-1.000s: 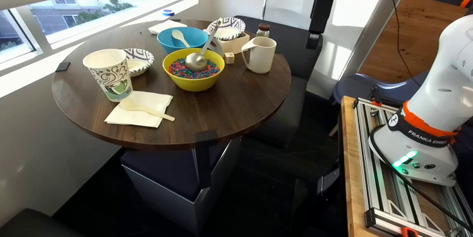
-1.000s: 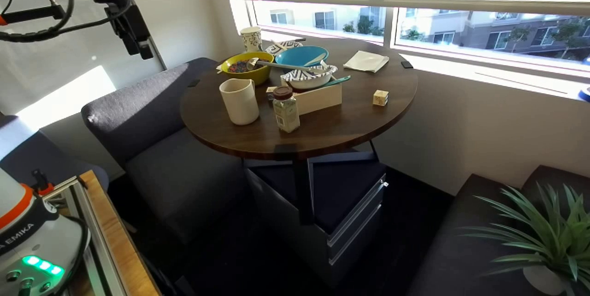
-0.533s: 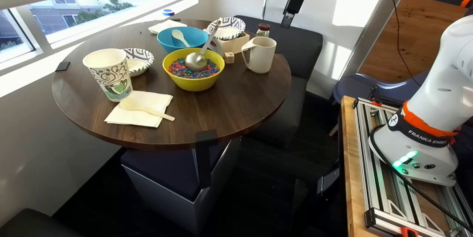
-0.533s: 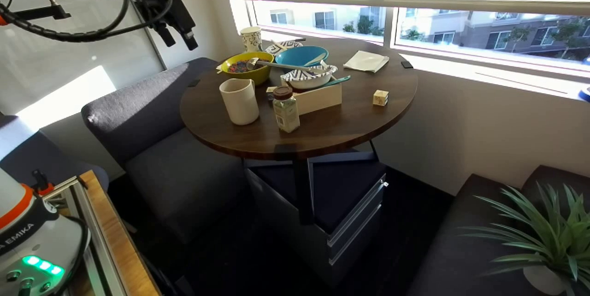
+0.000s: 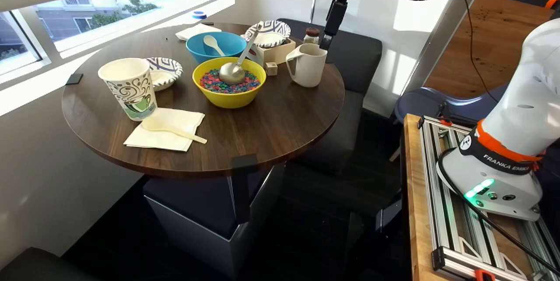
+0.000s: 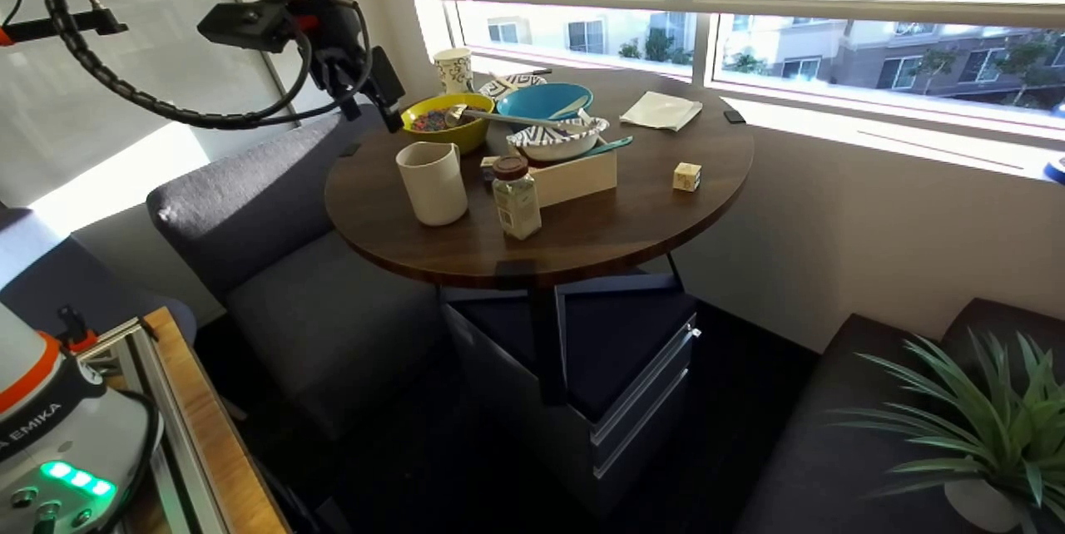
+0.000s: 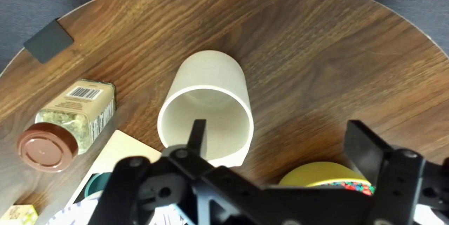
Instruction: Pick up the white mug and push the yellow bowl a little to the right, put the white mug on the table to the left of the yellow bowl
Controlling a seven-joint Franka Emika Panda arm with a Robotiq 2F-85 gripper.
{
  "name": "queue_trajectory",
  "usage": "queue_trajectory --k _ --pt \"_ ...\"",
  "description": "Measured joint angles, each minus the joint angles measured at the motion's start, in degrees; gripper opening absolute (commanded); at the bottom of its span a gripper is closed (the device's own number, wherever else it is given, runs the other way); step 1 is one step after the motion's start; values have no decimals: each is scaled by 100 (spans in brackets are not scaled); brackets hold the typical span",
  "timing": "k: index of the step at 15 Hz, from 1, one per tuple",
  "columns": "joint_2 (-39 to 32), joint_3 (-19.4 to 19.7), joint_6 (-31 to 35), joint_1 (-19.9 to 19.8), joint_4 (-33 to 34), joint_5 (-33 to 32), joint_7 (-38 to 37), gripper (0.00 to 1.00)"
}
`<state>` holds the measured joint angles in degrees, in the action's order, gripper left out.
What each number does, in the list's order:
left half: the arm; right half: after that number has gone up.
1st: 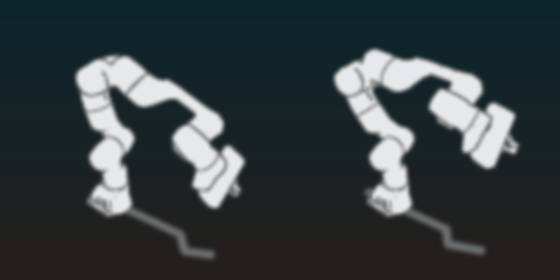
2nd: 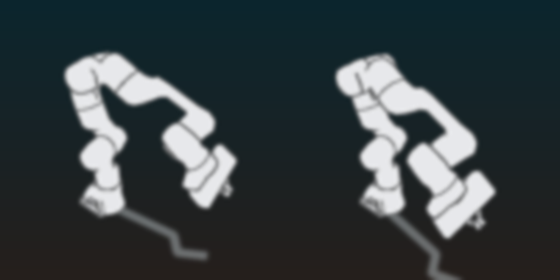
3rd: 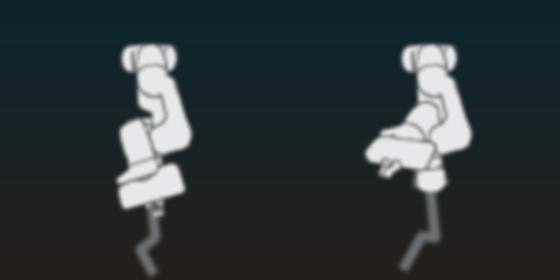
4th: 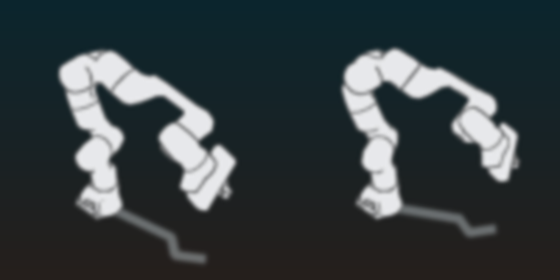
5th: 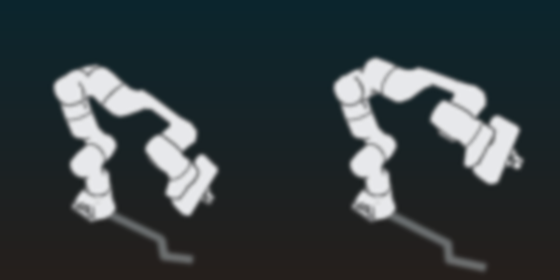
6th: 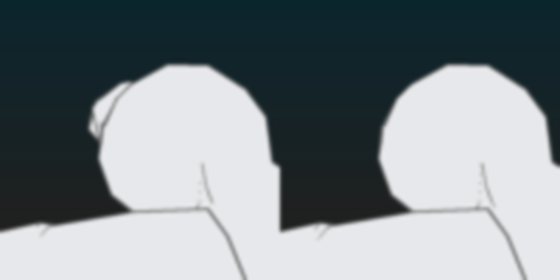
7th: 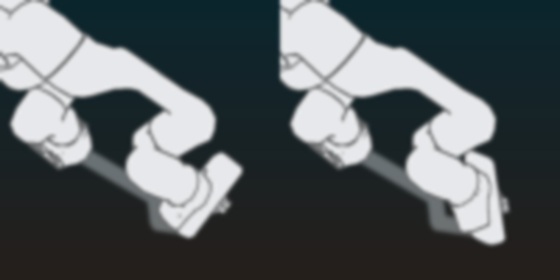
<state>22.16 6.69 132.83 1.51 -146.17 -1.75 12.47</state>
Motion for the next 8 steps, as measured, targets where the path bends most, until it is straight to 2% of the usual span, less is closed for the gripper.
queue_trajectory --k 4,5,8 --pt "-380 8 274 -38 3 2 4 100" --pt "-470 4 349 -40 7 2 4 96" --pt "-707 -17 600 -52 31 -1 3 70"
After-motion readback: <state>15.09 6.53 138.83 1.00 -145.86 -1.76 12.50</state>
